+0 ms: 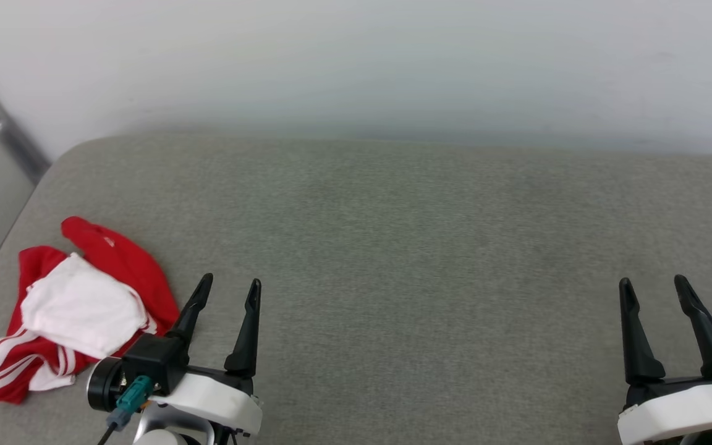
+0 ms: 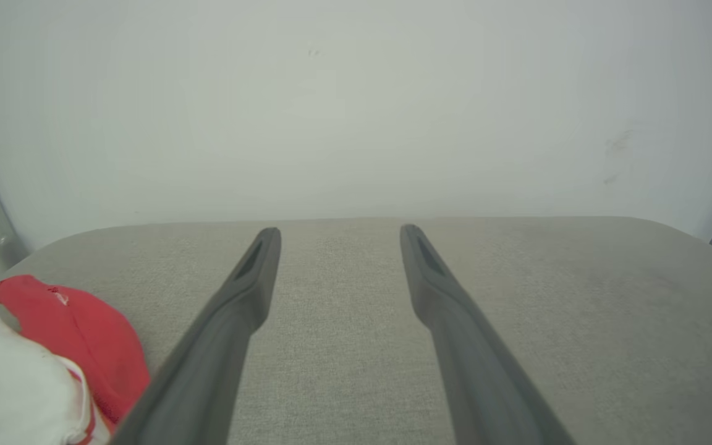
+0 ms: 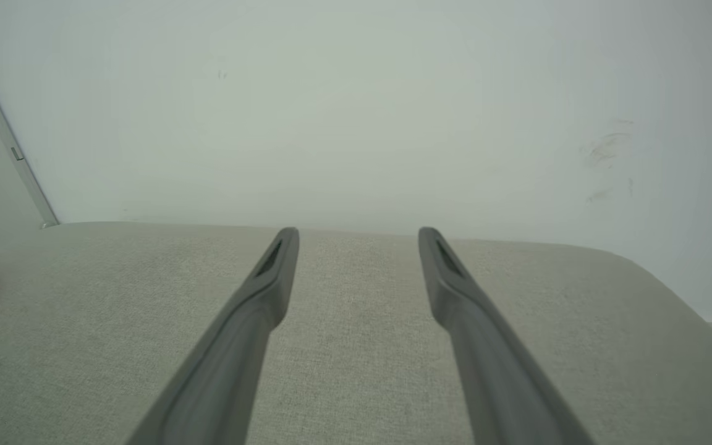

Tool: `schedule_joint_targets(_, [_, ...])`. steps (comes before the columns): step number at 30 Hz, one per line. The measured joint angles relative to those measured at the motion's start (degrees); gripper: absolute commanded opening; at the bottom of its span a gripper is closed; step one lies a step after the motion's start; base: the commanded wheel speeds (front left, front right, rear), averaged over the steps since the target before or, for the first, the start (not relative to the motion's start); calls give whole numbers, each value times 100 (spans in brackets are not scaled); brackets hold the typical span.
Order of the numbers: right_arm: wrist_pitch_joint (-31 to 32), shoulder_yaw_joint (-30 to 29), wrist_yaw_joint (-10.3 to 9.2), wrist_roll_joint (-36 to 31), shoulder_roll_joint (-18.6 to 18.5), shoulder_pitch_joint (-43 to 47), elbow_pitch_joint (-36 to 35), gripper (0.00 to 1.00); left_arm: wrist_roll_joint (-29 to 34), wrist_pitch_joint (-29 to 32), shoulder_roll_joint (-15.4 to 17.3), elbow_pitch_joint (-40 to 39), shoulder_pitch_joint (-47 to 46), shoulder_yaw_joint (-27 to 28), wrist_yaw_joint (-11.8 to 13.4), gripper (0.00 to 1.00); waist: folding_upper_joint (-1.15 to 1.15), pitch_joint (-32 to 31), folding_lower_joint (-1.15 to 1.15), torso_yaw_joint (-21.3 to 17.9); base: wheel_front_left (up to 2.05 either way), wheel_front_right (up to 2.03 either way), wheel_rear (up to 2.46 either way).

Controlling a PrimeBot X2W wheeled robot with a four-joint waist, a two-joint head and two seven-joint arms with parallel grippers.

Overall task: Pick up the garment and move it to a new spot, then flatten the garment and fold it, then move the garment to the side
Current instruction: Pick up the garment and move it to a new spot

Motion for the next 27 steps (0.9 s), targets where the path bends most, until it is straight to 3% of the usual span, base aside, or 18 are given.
schedule_joint_targets(27, [135,637,1,-82,1,-279,-131,100,112,0,-129,-3,-104,614,-1,100,0,152,0,2236,0,0,0])
